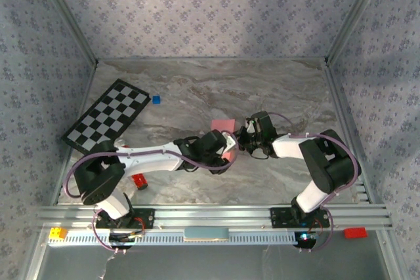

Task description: Fold a paper plane with a square sheet of paper (pick it up from the middle)

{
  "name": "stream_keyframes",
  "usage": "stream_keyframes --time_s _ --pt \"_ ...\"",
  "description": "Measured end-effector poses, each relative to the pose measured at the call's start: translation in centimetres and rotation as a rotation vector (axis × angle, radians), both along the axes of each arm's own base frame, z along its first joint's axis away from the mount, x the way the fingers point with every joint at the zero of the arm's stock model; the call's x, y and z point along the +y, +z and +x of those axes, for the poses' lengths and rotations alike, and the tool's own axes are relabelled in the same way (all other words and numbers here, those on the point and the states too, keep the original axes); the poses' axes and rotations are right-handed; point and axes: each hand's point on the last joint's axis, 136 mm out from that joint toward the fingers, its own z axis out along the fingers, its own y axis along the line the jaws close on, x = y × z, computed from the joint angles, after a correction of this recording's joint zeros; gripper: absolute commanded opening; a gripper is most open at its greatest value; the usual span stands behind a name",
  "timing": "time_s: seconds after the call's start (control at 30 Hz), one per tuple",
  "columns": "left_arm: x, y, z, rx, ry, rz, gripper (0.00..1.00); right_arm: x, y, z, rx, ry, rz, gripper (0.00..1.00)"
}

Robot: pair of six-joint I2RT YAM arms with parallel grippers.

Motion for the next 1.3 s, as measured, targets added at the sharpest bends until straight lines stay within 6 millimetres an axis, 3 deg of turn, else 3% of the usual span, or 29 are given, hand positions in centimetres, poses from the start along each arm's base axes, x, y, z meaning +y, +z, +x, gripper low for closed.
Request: stream_keyframes --time_s 0.27,0.47,1.13,1.3 --pt "-2.1 -0.5 -1.1 -0.041 -0.068 0.035 0.64 -0.2 -0.1 0.0 0.01 -0.003 -0.005 0.08" --pt "-2.5 -0.9 -0.1 -0.083 -0.055 0.07 0.61 -0.1 -0.2 -0.1 0.015 -0.001 -0.004 0.08" --pt "-2.1 -1.2 0.1 -0.103 -0.074 0.117 0.01 -0.2 0.1 0.1 0.017 -0.002 0.003 0.12" --pt "-2.0 -1.2 0.1 -0.1 -0.071 0.118 0.0 -0.3 0.2 -0.1 0.02 -0.002 0.0 0.13"
